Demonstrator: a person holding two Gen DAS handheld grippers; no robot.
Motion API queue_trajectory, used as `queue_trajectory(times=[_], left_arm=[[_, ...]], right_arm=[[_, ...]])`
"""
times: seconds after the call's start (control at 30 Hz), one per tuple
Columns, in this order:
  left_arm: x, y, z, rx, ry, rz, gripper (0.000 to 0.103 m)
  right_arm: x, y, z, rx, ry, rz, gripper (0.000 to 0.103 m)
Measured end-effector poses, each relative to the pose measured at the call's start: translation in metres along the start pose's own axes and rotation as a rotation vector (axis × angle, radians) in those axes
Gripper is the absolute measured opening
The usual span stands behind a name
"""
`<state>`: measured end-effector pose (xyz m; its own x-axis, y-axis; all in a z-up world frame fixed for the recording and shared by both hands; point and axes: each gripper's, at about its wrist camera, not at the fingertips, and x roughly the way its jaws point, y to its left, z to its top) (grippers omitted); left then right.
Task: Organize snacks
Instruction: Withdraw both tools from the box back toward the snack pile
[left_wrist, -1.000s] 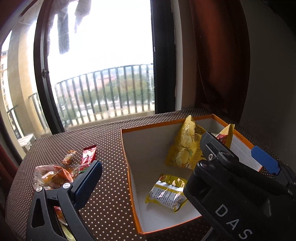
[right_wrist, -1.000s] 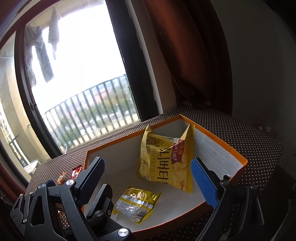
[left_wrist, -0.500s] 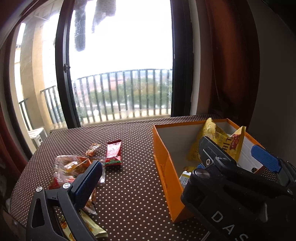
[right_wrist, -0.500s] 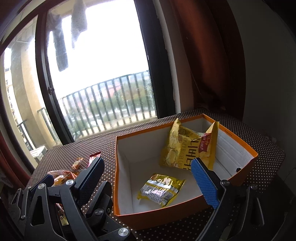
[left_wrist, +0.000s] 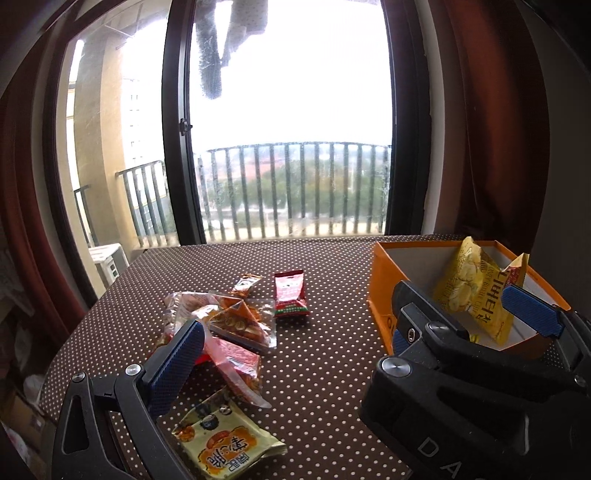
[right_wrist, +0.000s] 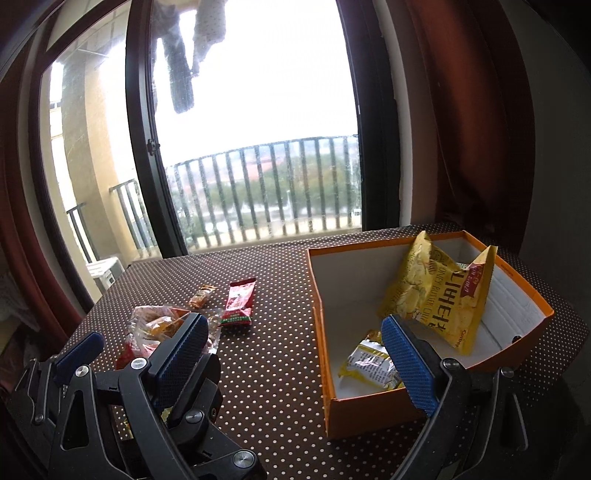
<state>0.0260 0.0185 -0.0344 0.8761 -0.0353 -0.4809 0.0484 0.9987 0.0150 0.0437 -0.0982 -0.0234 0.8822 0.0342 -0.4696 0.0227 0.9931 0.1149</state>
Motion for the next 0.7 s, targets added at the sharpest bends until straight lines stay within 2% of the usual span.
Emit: queue_trajectory(times=[0.5, 0.7], left_arm=[[0.010, 0.045, -0.053, -0.064, 0.045, 0.100, 0.102], [0.027, 0.053, -0.076, -0.098, 0.109, 0.105, 0.102]], right_arm=[[0.029, 0.046, -0.048, -0.052, 0.069, 0.151, 0.097], [0.049, 0.052, -0.070, -0.044, 0.129, 0.179, 0.097]])
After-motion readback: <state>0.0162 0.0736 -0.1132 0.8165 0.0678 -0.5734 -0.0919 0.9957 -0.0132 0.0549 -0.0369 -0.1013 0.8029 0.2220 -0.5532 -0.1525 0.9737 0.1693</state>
